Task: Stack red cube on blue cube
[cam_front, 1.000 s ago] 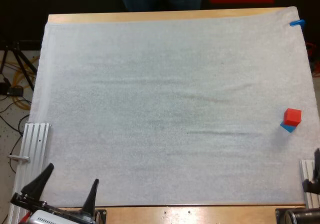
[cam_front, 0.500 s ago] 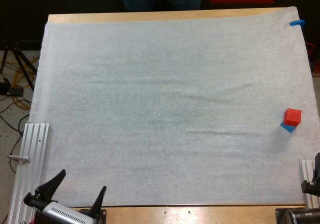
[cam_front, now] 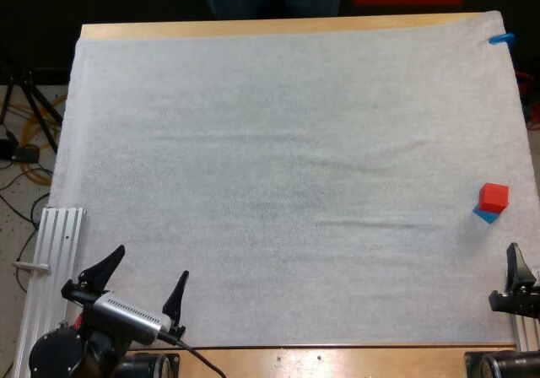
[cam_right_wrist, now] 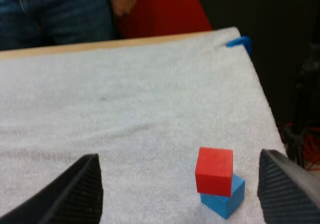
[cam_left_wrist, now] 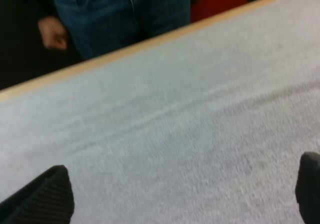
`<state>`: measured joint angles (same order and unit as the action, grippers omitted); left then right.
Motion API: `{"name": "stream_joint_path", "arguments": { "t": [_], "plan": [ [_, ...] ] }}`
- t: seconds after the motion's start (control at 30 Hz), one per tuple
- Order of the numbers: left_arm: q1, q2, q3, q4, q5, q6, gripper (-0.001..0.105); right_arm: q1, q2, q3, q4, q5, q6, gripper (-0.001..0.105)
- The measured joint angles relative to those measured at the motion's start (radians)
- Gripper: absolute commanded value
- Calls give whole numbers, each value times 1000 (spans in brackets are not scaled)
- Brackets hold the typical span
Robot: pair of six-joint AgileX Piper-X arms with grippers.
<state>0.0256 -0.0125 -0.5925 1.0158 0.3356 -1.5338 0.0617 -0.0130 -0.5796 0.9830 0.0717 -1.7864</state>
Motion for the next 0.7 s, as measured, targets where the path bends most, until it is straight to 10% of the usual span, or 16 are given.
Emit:
{"name": "stream_joint_path", "arguments": {
  "t": [0.7],
  "plan": [
    [0, 0, 79, 19, 1, -7, 87, 0, 2, 52, 53, 0, 0, 64]
  ]
}}
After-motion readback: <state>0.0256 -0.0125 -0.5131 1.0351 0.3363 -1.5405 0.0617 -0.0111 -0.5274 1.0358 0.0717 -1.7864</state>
